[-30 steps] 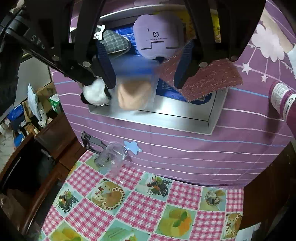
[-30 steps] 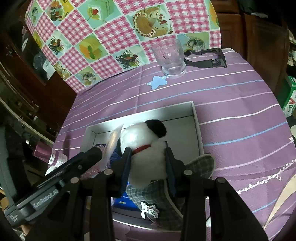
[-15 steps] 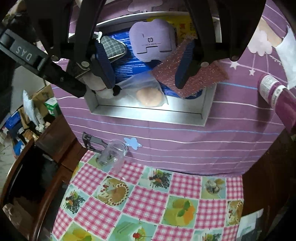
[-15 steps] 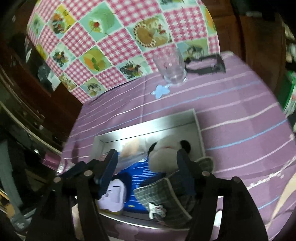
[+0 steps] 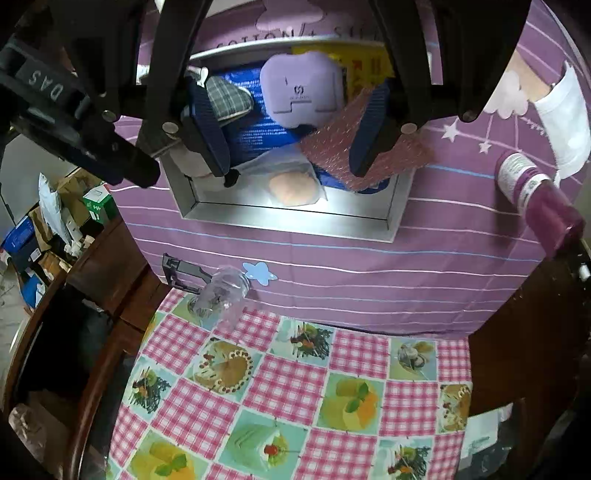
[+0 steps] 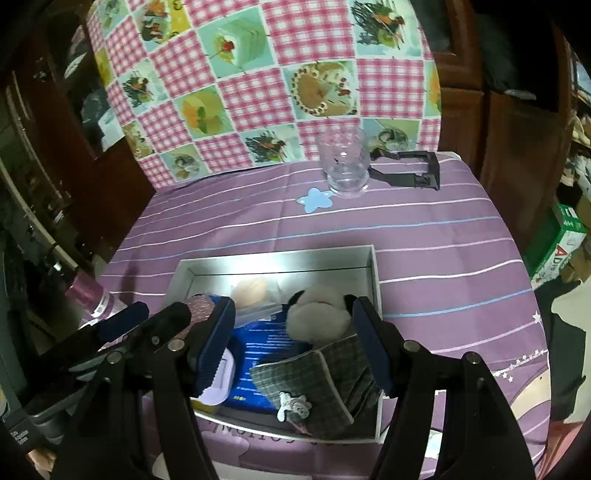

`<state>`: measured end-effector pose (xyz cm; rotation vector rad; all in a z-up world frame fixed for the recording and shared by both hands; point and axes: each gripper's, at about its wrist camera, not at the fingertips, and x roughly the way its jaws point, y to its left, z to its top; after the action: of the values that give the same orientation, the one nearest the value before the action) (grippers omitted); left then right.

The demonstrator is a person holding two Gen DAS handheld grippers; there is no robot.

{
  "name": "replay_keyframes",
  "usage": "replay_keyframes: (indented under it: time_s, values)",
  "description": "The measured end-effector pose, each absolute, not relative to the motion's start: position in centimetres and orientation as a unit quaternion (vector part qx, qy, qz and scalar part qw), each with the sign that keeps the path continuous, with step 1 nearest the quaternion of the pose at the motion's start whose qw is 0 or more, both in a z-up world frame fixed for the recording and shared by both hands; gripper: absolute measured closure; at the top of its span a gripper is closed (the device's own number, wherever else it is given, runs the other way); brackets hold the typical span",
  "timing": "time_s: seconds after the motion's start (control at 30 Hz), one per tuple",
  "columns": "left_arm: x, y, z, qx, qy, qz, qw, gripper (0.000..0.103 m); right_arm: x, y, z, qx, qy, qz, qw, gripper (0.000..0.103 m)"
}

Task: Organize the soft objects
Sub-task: 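Open both grippers and withdraw them from the box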

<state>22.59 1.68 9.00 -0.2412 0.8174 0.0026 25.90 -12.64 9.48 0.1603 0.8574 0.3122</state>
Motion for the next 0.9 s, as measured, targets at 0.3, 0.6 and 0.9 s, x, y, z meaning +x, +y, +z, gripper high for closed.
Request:
replay_keyframes:
  time_s: [0.3,0.6,0.9]
  values:
    - [17.2,1.3,10.0,-0.095,0.312,0.043,0.944,0.035,22.8,-12.2,10.4,0.041,0.407,0.167,0.897,0.036]
    - [14.1,-2.6,9.8,-0.027,0.305,0.016,0.952,0.035,19.5,-14.5,10.6,0.032,0.386,0.152,0.909,0.036]
    - [12.2,-3.4,8.0,-0.055,0.305,-0.040,0.950,0.033,17.4,-17.7,8.7,0.022,0.383,0.132,0.914,0.036]
